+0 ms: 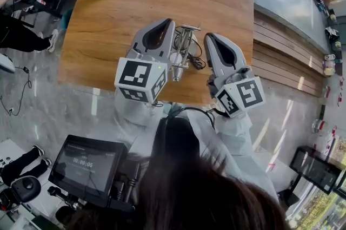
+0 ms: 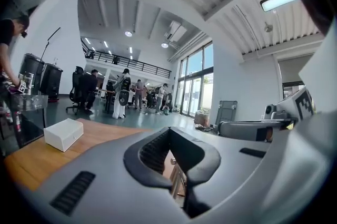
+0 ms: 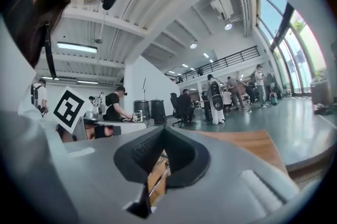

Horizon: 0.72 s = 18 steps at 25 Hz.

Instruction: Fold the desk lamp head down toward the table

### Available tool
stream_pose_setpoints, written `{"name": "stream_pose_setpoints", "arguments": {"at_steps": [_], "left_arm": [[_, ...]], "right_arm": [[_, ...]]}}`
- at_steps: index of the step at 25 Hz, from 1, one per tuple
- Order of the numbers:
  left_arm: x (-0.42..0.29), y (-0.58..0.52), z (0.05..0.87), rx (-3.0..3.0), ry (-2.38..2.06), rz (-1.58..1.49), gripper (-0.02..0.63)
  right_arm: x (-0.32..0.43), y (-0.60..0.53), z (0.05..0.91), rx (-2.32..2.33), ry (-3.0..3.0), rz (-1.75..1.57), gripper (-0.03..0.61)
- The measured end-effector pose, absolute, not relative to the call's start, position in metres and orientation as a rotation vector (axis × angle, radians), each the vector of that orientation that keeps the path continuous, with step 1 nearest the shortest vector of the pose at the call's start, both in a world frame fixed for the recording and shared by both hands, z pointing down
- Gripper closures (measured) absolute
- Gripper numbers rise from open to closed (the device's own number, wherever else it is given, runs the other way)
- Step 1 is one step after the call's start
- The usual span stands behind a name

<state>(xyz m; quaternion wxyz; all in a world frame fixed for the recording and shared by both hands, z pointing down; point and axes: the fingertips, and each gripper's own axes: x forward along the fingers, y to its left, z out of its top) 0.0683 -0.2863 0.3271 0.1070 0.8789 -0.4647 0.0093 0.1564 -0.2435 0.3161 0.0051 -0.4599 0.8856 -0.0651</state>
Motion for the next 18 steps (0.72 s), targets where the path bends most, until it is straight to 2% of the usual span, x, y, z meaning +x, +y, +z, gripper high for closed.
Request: {"name": "stream_pose_setpoints", "arguments": {"at_steps": [18], "left_arm": [[0.089, -0.264, 0.311, 2.632, -1.317, 0.022, 0.612]], "right_arm": [[0.162, -0.237, 0.299, -1.462, 2.717, -0.187, 0.578]]}}
